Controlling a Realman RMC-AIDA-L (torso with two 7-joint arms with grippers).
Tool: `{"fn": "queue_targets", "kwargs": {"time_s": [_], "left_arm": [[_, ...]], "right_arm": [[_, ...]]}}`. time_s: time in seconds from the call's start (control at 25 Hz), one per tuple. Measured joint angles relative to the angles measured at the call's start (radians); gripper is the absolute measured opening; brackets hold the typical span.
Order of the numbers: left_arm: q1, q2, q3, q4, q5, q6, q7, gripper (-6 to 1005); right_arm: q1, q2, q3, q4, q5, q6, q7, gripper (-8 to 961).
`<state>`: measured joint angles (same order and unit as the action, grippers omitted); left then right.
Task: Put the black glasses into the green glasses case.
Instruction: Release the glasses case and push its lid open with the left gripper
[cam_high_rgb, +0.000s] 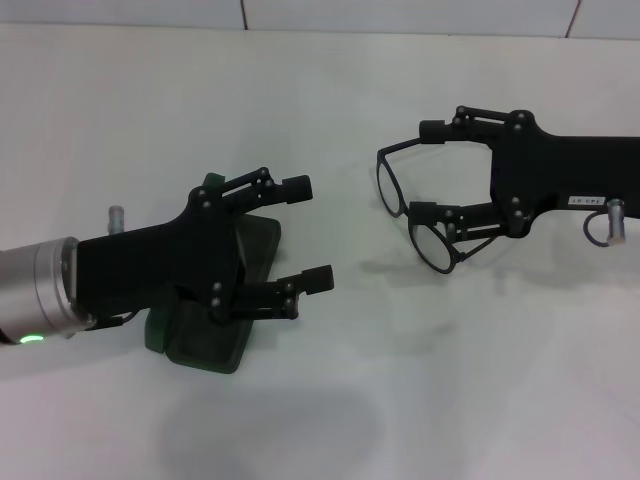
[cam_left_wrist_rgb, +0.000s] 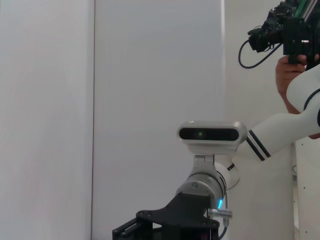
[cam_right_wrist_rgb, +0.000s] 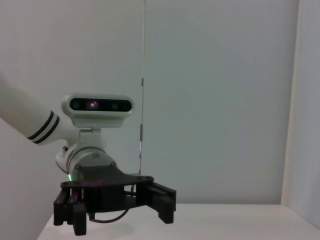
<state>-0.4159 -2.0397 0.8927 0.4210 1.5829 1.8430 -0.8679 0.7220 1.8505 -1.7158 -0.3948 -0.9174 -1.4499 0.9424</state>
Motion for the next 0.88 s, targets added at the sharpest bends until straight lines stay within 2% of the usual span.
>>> {"fn": "queue_targets", "kwargs": {"time_s": [0.32,0.56,0.72,0.88], "left_arm": [[0.000,0.000,-0.003,0.000,-0.005,0.001,-0.004,874],[-0.006,0.000,-0.073,0.000,-0.006,-0.005,-0.074,874],[-0.009,0.004,-0.139,0.067,0.004,-0.070,-0.292,873],[-0.011,0.022,-0.147,0.263,0.083,-0.198,-0.630,873]], "right_arm": [[-0.019,0.007,0.046,-0.020,-0.023,0.000,0.000,865],[-0.028,0.007,0.058,-0.024,-0.024,-0.004,0.004,862],[-0.040,0.010,0.059,-0.031,-0.025,-0.001,0.004,860],[-0.044,0.010,0.075,-0.034,-0.029,0.002,0.004,858]]}}
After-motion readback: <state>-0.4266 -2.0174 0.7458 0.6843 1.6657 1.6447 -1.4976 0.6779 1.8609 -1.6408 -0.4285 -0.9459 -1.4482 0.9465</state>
